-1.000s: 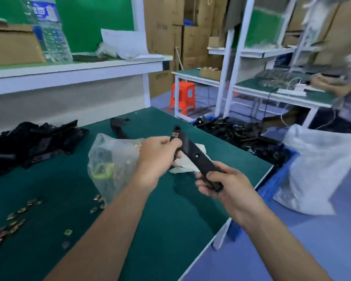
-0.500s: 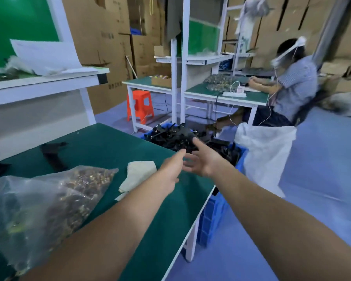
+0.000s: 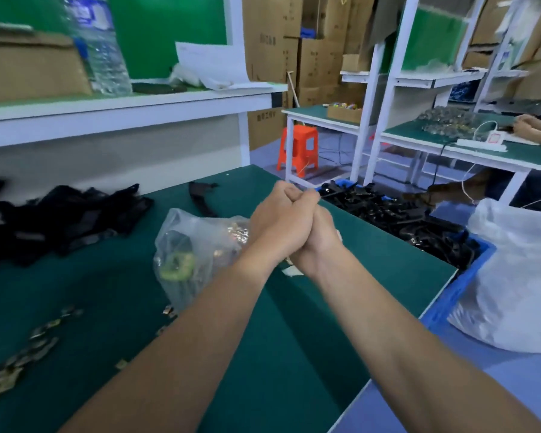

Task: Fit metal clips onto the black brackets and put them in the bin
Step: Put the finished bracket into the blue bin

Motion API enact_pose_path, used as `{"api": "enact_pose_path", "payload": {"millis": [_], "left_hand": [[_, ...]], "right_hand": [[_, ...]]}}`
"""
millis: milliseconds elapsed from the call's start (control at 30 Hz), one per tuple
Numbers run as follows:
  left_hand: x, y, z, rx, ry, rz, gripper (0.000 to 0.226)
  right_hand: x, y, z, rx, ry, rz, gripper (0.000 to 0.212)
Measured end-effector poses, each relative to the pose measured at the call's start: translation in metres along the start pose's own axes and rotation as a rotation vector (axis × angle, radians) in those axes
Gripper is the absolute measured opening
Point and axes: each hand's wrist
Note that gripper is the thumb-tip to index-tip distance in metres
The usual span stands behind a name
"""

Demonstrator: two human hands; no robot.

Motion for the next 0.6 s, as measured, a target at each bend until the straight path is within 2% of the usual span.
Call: {"api": "enact_pose_path", "payload": {"millis": [67, 100, 167, 233, 300, 400, 533, 600], "left_hand": [[-0.042, 0.006, -0.004, 0.094, -0.103, 0.1, 0.036], [-0.065, 0.011, -0.008, 0.134, -0.168, 0.143, 0.034], [-0.114, 0.027, -0.019, 0.188, -0.283, 0.186, 0.033], [-0.164, 0.054, -0.032, 0.177, -0.386, 0.207, 0.03], [-0.21, 0.092, -0.049, 0.079, -0.497, 0.201, 0.023], [-0.259, 0.159, -0.078, -0.13, -0.598, 0.268, 0.019], [-0.293, 0.246, -0.119, -0.402, -0.592, 0.438, 0.023], [-0.294, 0.274, -0.131, -0.412, -0.533, 0.475, 0.026]], "right_hand": [[0.017, -0.017, -0.001, -0.01, 0.154, 0.099, 0.043], [0.036, -0.022, -0.009, -0.007, 0.282, 0.126, 0.042], [0.074, -0.047, -0.013, -0.052, 0.379, 0.01, 0.04], [0.106, -0.076, -0.014, -0.108, 0.436, -0.205, 0.044], [0.138, -0.106, -0.016, -0.088, 0.51, -0.393, 0.05], [0.169, -0.15, -0.015, -0.015, 0.571, -0.545, 0.058], [0.197, -0.2, 0.0, 0.024, 0.633, -0.767, 0.061], [0.207, -0.219, 0.009, 0.019, 0.637, -0.914, 0.067]]}}
Point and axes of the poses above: each hand's wrist, its own z-axis towards the middle knuckle, its own x-axis out of the palm, y = z × x
